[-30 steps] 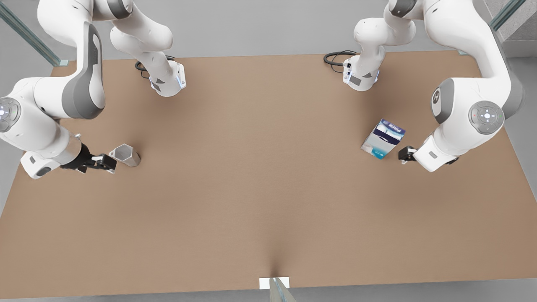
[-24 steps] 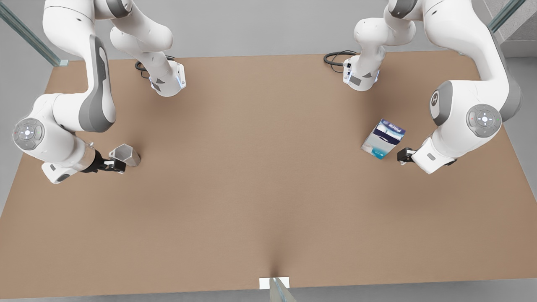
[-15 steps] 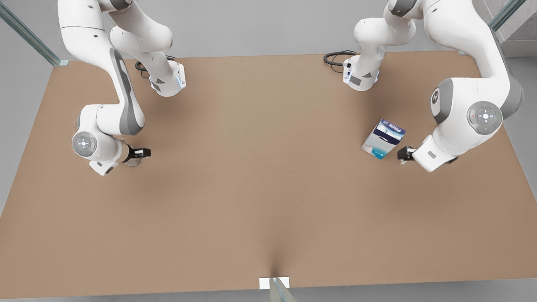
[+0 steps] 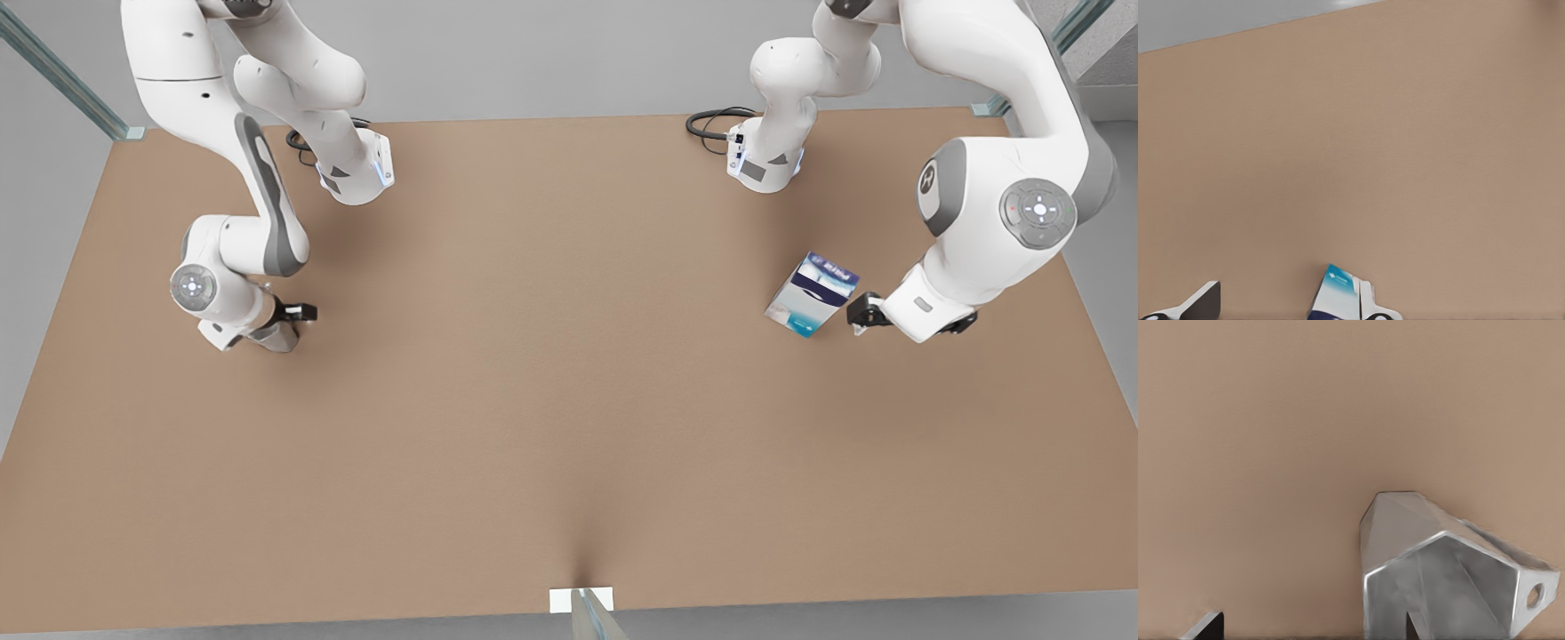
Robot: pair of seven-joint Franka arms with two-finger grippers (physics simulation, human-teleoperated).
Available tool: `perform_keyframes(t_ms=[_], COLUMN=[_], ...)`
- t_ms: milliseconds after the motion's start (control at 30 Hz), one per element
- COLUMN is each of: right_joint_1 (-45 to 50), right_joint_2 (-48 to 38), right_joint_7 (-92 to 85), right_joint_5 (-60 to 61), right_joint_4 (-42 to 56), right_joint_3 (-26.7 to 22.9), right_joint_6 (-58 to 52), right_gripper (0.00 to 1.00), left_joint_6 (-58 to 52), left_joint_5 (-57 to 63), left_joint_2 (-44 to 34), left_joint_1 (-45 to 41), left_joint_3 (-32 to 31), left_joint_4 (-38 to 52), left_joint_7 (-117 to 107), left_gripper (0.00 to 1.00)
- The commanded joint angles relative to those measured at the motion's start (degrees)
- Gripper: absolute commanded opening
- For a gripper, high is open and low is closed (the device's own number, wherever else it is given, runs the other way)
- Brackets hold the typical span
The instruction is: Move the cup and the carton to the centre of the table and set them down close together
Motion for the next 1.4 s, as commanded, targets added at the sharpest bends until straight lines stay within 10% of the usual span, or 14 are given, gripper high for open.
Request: perform_keyframes(t_ms=[0,267,467,1133,1367], right_joint_1=[-0.52,-0.43,-0.43,0.27,14.42], right_joint_2=[0.01,2.47,3.96,0.62,12.40], right_joint_7=[0.00,-0.09,0.00,-0.53,-0.09], right_joint_5=[-0.03,0.05,0.05,-0.03,0.85], right_joint_4=[-0.27,-0.44,-0.62,2.63,29.26], right_joint_3=[-0.02,-0.37,-0.37,0.24,0.60], right_joint_6=[0.01,3.79,8.28,2.56,-6.75], right_gripper=[1.00,0.95,0.21,0.21,0.21], left_joint_6=[0.09,0.26,0.35,0.35,0.44], left_joint_5=[0.01,0.01,0.01,0.10,0.36], left_joint_2=[0.04,0.21,0.48,0.48,0.92], left_joint_1=[0.00,0.00,0.00,0.00,0.09], left_joint_3=[0.00,0.00,0.00,0.00,0.18], left_joint_4=[0.00,0.00,0.00,0.09,0.18], left_joint_7=[0.00,0.00,0.00,0.09,0.09], left_gripper=[1.00,1.00,1.00,1.00,1.00])
